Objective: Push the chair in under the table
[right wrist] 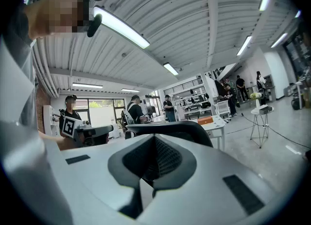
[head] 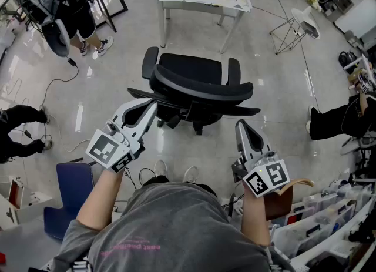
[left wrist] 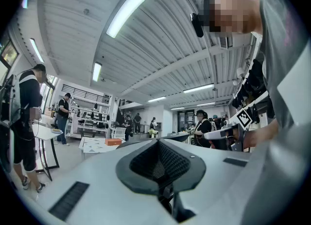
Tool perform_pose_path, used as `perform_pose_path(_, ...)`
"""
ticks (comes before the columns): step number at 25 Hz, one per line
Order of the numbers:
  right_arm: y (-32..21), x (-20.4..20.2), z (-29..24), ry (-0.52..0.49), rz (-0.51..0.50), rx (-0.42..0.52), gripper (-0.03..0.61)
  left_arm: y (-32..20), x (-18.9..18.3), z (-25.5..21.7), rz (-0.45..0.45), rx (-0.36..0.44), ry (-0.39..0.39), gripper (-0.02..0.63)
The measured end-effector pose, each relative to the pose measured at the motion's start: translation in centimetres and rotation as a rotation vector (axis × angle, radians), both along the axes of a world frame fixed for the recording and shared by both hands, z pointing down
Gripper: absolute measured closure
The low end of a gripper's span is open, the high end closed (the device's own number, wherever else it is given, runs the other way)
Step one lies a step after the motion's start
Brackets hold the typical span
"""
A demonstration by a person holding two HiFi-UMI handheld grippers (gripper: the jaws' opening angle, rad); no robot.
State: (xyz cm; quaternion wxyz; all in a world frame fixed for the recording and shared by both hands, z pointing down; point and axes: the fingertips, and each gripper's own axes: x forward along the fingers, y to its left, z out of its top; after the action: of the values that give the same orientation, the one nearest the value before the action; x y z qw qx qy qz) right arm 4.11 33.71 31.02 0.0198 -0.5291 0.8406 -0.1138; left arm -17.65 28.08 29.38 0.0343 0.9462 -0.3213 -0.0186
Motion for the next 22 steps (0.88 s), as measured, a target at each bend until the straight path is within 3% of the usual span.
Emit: perform_pose_path(22,0.13,-0.67,-0.06,0.041,-0.005,0.011,0.575,0.32,0.06,0.27,0.004,-0.005,0.0,0.607)
